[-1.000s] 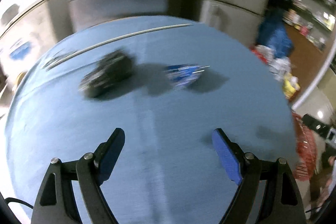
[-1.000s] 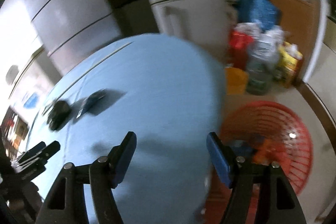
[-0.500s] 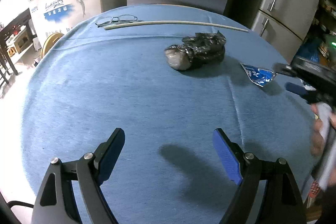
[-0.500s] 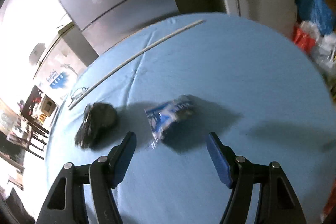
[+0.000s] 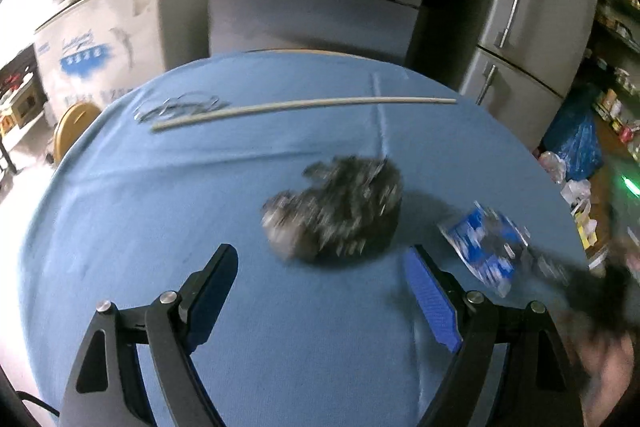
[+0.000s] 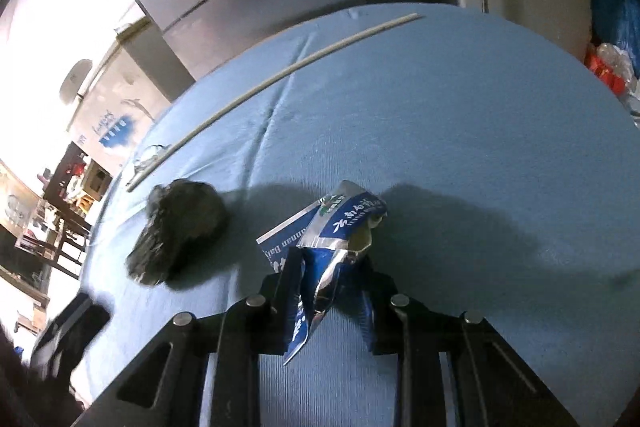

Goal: Collect trash
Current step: 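Grasp the blue-white wrapper with the right tool while the left tool grasps the black plastic bag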

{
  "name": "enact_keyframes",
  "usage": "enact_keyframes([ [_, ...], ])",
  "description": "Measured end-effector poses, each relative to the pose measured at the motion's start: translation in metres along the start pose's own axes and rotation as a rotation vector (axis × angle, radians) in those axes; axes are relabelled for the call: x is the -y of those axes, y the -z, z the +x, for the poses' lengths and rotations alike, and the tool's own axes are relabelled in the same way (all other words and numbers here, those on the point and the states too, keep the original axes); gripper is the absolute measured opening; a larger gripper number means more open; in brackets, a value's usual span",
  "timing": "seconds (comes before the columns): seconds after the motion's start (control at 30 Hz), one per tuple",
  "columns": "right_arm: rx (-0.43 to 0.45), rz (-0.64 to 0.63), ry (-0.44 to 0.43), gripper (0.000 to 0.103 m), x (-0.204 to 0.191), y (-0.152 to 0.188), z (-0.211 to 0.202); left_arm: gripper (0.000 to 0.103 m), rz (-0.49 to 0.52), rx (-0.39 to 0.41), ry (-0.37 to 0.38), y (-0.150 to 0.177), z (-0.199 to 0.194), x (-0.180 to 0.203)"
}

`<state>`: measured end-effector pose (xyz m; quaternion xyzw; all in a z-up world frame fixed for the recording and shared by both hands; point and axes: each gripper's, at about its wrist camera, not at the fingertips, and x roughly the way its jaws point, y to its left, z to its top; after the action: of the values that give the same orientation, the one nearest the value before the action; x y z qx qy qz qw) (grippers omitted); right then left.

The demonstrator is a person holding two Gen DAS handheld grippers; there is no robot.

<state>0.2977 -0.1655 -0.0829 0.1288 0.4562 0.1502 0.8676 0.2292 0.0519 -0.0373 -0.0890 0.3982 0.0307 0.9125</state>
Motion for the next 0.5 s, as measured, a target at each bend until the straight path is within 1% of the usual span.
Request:
enact_keyframes([
  [0.1,0.022,0.040,-0.016,0.027,0.017,0.011,-0.025,0.086,0.045,-0.015,-0.020,-0.019,0.027,0.011],
  [0.17,0.034,0.064,-0.022,0.027,0.027,0.017,-0.040,0.086,0.078,-0.046,-0.039,-0.027,0.047,0.016],
  [0.23,0.042,0.089,-0.027,0.027,0.036,0.026,-0.054,0.086,0.103,-0.077,-0.075,-0.032,0.066,0.017],
  [0.27,0.047,0.097,-0.026,0.027,0.040,0.028,-0.059,0.086,0.106,-0.100,-0.085,-0.031,0.074,0.017],
  [0.3,0.053,0.107,-0.026,0.027,0.044,0.032,-0.065,0.086,0.108,-0.152,-0.078,-0.031,0.087,0.016],
  [0.33,0.056,0.111,-0.026,0.027,0.045,0.035,-0.072,0.083,0.105,-0.187,-0.060,-0.028,0.093,0.014],
  [0.37,0.060,0.109,-0.025,0.027,0.046,0.036,-0.075,0.055,0.102,-0.194,-0.066,-0.025,0.094,0.013],
  [0.4,0.068,0.104,-0.022,0.027,0.046,0.038,-0.079,0.042,0.117,-0.164,-0.104,-0.022,0.090,0.013],
  [0.43,0.075,0.103,-0.022,0.027,0.046,0.039,-0.082,0.041,0.114,-0.177,-0.096,-0.019,0.084,0.013],
  [0.47,0.077,0.102,-0.022,0.027,0.043,0.039,-0.081,0.040,0.098,-0.184,-0.059,-0.017,0.081,0.011],
  [0.5,0.078,0.102,-0.025,0.027,0.043,0.041,-0.082,0.039,0.088,-0.182,-0.037,-0.013,0.074,0.010],
])
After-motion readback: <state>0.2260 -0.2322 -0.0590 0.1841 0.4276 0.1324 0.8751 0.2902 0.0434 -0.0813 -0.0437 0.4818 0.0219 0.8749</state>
